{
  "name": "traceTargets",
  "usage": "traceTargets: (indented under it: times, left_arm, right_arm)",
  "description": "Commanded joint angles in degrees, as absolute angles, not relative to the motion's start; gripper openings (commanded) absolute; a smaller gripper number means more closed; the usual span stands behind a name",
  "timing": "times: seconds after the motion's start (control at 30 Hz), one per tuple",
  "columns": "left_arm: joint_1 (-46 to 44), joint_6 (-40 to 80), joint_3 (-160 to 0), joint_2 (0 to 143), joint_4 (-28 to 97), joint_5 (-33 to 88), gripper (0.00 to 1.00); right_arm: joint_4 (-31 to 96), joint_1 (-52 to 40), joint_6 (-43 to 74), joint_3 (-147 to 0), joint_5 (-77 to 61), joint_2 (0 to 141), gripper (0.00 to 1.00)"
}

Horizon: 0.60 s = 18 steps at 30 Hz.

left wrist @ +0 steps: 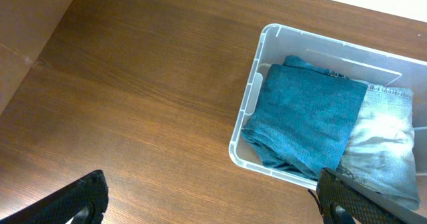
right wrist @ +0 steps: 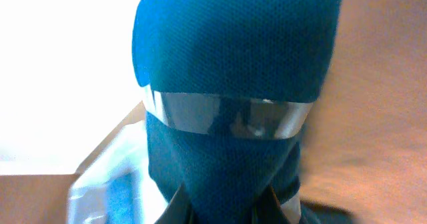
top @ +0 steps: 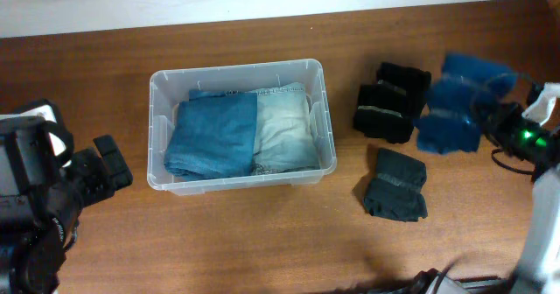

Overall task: Pack container
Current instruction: 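Carry the teal garment with the right gripper into the bin's right side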

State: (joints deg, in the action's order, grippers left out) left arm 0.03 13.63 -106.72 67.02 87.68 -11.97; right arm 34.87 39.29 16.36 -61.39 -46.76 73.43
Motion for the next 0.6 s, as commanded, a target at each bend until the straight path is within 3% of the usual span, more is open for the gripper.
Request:
traceTargets:
  times: [0.0, 0.27, 0.57]
  left_arm:
    - [0.27, 13.19, -106.98, 67.00, 87.74, -11.77, 1.00]
    - [0.27, 13.19, -106.98, 67.00, 87.74, -11.79, 1.00]
    - [0.27, 13.19, -106.98, 67.00, 87.74, -11.77, 1.00]
  right_arm:
    - [34.48, 31.14, 18.96, -62.08, -55.51, 63.68, 0.05]
    - [26.35, 6.66, 19.66, -62.06, -52.82, 62.35, 0.05]
    - [11.29, -8.40, 30.00, -62.06, -42.57, 76.09, 0.05]
